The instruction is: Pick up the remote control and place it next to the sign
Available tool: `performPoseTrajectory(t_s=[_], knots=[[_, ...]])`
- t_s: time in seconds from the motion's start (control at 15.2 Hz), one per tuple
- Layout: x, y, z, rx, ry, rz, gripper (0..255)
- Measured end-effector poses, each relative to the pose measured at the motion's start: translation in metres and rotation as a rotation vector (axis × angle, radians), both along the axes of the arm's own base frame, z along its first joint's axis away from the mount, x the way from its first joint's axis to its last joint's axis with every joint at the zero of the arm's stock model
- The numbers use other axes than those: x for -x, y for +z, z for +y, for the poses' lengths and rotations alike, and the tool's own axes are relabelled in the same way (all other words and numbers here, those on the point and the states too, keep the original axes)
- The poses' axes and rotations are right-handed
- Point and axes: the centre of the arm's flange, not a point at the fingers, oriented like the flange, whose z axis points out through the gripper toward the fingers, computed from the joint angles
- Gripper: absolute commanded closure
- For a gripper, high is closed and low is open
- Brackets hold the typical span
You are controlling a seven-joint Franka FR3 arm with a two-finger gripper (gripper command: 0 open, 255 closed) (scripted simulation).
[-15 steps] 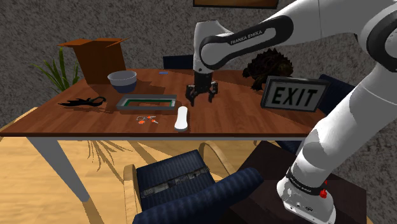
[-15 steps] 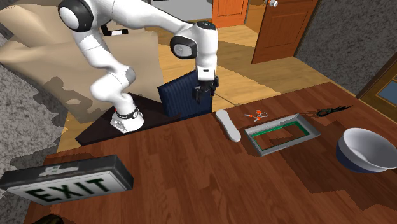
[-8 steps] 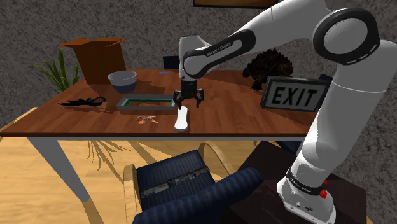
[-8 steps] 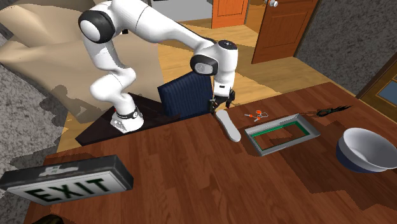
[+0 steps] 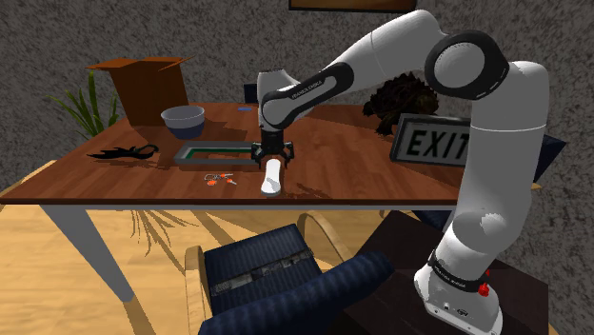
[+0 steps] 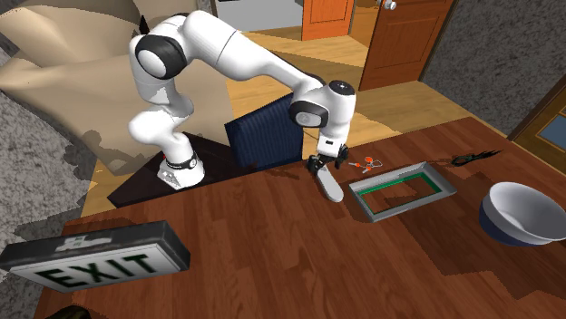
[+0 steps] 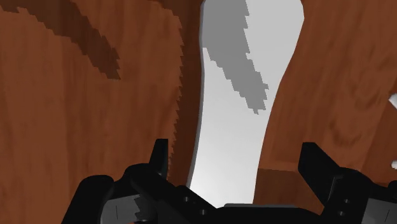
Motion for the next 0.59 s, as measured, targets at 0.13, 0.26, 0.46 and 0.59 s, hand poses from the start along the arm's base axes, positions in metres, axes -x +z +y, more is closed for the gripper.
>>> performPoseTrajectory(t_s=[0.13, 0.26, 0.46, 0.59], knots=[[-0.001, -0.01, 0.002, 0.0, -0.002, 0.0, 0], [-0.001, -0.023, 0.002, 0.0, -0.002, 0.0, 0], [-0.001, -0.029, 0.002, 0.0, -0.002, 0.0, 0], [-0.001, -0.03, 0.002, 0.0, -0.002, 0.0, 0]])
